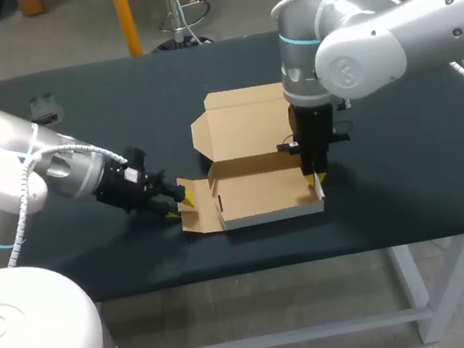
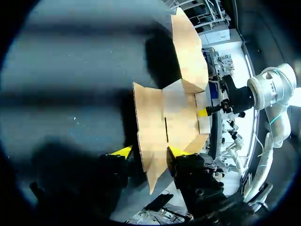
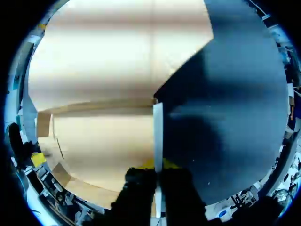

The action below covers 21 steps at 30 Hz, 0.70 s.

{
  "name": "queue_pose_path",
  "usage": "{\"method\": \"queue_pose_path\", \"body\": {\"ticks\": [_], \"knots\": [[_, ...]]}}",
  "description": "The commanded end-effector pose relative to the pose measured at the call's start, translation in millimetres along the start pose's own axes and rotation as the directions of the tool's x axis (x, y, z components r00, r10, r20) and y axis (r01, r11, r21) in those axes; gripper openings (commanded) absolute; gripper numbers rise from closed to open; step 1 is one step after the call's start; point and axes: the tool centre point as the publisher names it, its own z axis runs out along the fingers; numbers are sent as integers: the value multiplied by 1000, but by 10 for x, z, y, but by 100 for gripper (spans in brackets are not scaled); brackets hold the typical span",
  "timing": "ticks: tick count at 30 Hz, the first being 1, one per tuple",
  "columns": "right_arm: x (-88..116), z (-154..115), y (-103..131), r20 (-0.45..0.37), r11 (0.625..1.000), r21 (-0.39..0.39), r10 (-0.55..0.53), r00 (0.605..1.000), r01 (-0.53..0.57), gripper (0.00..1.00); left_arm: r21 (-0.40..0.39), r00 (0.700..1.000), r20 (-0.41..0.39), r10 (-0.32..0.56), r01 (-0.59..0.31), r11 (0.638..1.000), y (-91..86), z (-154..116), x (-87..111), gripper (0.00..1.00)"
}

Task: Assemble the packaging by folding the flat box into shape, placing the metal phone stand inside, and closing the box properly

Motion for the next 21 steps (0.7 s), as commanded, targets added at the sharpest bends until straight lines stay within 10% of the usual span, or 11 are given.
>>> {"method": "queue_pose_path", "body": {"ticks": [1,5,21], "knots": [[4,-2,17,1,1000,5,-1,1000,1,0,21,998,55,-16,15,1000,54,31,88,45],[4,-2,17,1,1000,5,-1,1000,1,0,43,995,98,-30,26,999,48,51,127,2],[4,-2,17,1,1000,5,-1,1000,1,0,42,932,359,-40,26,999,-126,10,473,0]]}}
